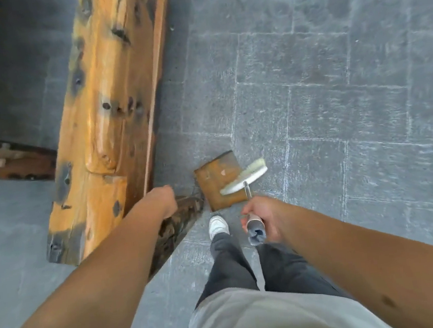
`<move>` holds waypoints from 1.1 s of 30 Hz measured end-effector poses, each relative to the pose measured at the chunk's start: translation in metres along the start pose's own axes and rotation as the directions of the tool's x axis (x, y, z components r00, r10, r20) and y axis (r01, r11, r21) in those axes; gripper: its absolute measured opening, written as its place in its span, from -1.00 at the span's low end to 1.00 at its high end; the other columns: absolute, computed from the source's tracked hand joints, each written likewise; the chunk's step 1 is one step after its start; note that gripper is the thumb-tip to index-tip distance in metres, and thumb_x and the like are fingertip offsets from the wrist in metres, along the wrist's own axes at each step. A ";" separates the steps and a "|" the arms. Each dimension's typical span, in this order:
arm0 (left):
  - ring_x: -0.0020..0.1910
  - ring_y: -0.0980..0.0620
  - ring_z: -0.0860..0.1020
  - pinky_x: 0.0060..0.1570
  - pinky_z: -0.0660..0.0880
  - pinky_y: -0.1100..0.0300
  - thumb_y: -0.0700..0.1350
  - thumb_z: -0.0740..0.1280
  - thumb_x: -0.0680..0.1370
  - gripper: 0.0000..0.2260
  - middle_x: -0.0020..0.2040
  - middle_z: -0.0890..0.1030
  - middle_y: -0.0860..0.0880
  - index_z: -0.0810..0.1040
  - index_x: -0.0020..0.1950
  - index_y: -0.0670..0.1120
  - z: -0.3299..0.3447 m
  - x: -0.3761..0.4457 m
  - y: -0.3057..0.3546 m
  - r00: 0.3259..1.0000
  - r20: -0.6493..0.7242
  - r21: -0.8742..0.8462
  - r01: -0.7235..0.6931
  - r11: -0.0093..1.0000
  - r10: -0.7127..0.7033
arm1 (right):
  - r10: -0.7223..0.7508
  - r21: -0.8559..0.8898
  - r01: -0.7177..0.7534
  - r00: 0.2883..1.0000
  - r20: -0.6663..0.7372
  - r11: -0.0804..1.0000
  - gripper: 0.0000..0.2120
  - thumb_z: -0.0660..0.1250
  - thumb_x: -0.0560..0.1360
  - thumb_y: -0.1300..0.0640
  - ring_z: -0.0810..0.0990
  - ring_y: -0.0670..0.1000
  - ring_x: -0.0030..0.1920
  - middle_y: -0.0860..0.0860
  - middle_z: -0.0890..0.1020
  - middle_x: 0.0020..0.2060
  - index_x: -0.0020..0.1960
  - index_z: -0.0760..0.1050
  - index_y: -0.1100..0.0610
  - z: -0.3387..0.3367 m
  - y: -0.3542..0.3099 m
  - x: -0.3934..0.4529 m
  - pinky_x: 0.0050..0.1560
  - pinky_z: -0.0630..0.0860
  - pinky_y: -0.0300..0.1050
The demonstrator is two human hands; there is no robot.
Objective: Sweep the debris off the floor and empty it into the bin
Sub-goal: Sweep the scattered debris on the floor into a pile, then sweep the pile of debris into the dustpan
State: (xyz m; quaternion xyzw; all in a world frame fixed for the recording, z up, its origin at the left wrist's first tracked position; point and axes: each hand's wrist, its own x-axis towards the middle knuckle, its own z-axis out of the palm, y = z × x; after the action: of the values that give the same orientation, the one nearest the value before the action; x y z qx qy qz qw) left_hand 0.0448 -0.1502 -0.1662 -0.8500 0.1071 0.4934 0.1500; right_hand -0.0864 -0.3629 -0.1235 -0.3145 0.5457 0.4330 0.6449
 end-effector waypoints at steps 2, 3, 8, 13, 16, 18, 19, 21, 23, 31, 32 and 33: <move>0.20 -0.19 0.51 0.19 0.45 0.04 -0.15 0.18 0.58 -0.69 0.26 0.52 -0.21 0.47 0.27 -0.23 0.006 0.010 -0.011 0.991 0.126 0.008 -0.044 0.999 0.043 | 0.022 0.013 -0.022 1.000 -0.004 1.000 -0.96 0.16 0.52 0.29 0.41 0.00 -0.68 0.11 0.38 -0.34 -0.04 0.34 0.19 0.000 -0.007 0.007 -0.58 0.47 -0.23; 0.15 -0.17 0.53 0.16 0.45 0.05 -0.14 0.17 0.59 -0.71 0.23 0.55 -0.20 0.51 0.23 -0.23 0.009 0.014 -0.016 0.986 0.155 -0.003 -0.054 0.999 0.054 | 0.039 0.015 -0.039 0.999 -0.004 0.999 -0.95 0.16 0.51 0.30 0.40 0.00 -0.68 0.11 0.38 -0.35 -0.06 0.33 0.19 0.002 -0.010 0.014 -0.57 0.47 -0.23; -0.13 -0.12 0.58 -0.01 0.48 0.09 0.06 0.15 0.60 -0.62 -0.14 0.65 -0.17 0.61 -0.19 -0.14 -0.003 0.011 -0.017 0.996 0.010 -0.208 -0.083 0.975 0.087 | 0.003 -0.136 -0.017 0.995 -0.099 0.991 -0.89 0.13 0.43 0.40 0.40 0.04 -0.51 0.13 0.38 -0.36 -0.15 0.33 0.23 0.020 -0.026 0.020 -0.57 0.43 -0.25; -0.19 -0.02 0.54 -0.23 0.39 0.15 0.08 0.29 0.54 -0.72 -0.25 0.58 -0.04 0.54 -0.21 -0.11 -0.024 -0.016 0.009 0.956 -0.182 -0.447 -0.288 0.847 0.229 | -0.139 -0.370 0.053 0.968 -0.208 0.928 -0.94 0.17 0.53 0.39 0.42 0.02 -0.60 0.13 0.44 -0.46 -0.07 0.37 0.28 0.010 -0.038 -0.004 -0.52 0.42 -0.15; -0.36 0.02 0.51 -0.28 0.43 0.15 0.03 0.31 0.53 -0.73 -0.31 0.56 -0.09 0.43 -0.28 -0.10 -0.026 -0.040 0.040 0.913 -0.220 -0.417 -0.406 0.813 0.343 | -0.260 -0.678 0.012 0.928 -0.265 0.735 -0.92 0.23 0.50 0.35 0.48 0.02 -0.63 0.12 0.54 -0.52 -0.01 0.43 0.30 -0.009 -0.038 -0.037 -0.56 0.38 -0.27; -0.41 0.08 0.44 -0.37 0.37 0.19 0.02 0.32 0.53 -0.72 -0.35 0.50 -0.02 0.37 -0.30 -0.07 -0.023 -0.056 0.059 0.894 -0.259 -0.448 -0.446 0.774 0.366 | -0.347 -0.839 -0.036 0.900 -0.263 0.544 -0.88 0.21 0.53 0.28 0.50 0.00 -0.58 0.10 0.56 -0.39 0.04 0.45 0.28 -0.018 -0.032 -0.058 -0.60 0.36 -0.29; -0.39 0.12 0.41 -0.39 0.31 0.20 0.01 0.32 0.53 -0.72 -0.35 0.46 0.01 0.35 -0.30 -0.06 -0.020 -0.065 0.068 0.888 -0.285 -0.457 -0.458 0.763 0.362 | -0.380 -0.890 -0.057 0.891 -0.250 0.452 -0.82 0.18 0.55 0.26 0.53 0.01 -0.50 0.10 0.55 -0.32 0.11 0.44 0.29 -0.024 -0.027 -0.069 -0.58 0.38 -0.24; -0.39 0.16 0.35 -0.41 0.24 0.23 -0.01 0.31 0.53 -0.71 -0.37 0.43 0.03 0.32 -0.33 -0.04 -0.013 -0.081 0.078 0.887 -0.335 -0.499 -0.453 0.739 0.318 | -0.441 -0.955 -0.124 0.866 -0.236 0.268 -0.69 0.13 0.57 0.26 0.56 0.08 -0.26 0.12 0.55 -0.14 0.28 0.39 0.29 -0.033 -0.018 -0.083 -0.48 0.41 -0.21; -0.37 0.08 0.37 -0.42 0.24 0.23 -0.03 0.33 0.52 -0.69 -0.39 0.42 0.03 0.29 -0.35 -0.03 -0.007 -0.095 0.084 0.895 -0.360 -0.555 -0.433 0.710 0.265 | -0.483 -0.979 -0.170 0.851 -0.205 0.115 -0.64 0.11 0.57 0.27 0.59 0.11 -0.08 0.15 0.58 0.06 0.35 0.36 0.28 -0.040 -0.012 -0.095 -0.38 0.44 -0.19; -0.42 0.06 0.32 -0.36 0.22 0.15 0.01 0.37 0.52 -0.68 -0.42 0.32 0.02 0.33 -0.31 -0.10 0.043 -0.167 0.119 0.908 -0.420 -0.823 -0.376 0.426 -0.009 | -0.493 -0.964 -0.101 0.869 0.035 -0.245 -0.64 0.19 0.57 0.25 0.56 0.19 0.20 0.21 0.55 0.23 0.35 0.42 0.29 -0.077 0.015 -0.127 -0.14 0.46 -0.09; -0.42 0.05 0.30 -0.37 0.22 0.15 0.00 0.36 0.52 -0.67 -0.43 0.31 0.02 0.31 -0.32 -0.09 0.050 -0.176 0.126 0.904 -0.426 -0.828 -0.370 0.422 -0.043 | -0.496 -0.947 -0.142 0.868 0.020 -0.287 -0.61 0.19 0.57 0.26 0.55 0.19 0.21 0.21 0.53 0.25 0.38 0.37 0.30 -0.081 0.021 -0.131 -0.06 0.47 -0.07; -0.43 0.05 0.29 -0.39 0.21 0.18 -0.02 0.36 0.52 -0.66 -0.43 0.29 0.02 0.29 -0.34 -0.08 0.062 -0.188 0.135 0.901 -0.426 -0.831 -0.356 0.426 -0.077 | -0.494 -0.923 -0.185 0.870 0.006 -0.337 -0.56 0.19 0.57 0.28 0.55 0.17 0.20 0.21 0.50 0.28 0.44 0.29 0.32 -0.086 0.032 -0.135 -0.02 0.48 -0.08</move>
State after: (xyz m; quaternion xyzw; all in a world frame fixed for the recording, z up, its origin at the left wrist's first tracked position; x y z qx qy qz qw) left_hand -0.1418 -0.2475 -0.0518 -0.8677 -0.0701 0.2994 -0.3905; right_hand -0.1561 -0.4543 -0.0077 -0.8574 0.0345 0.5119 0.0397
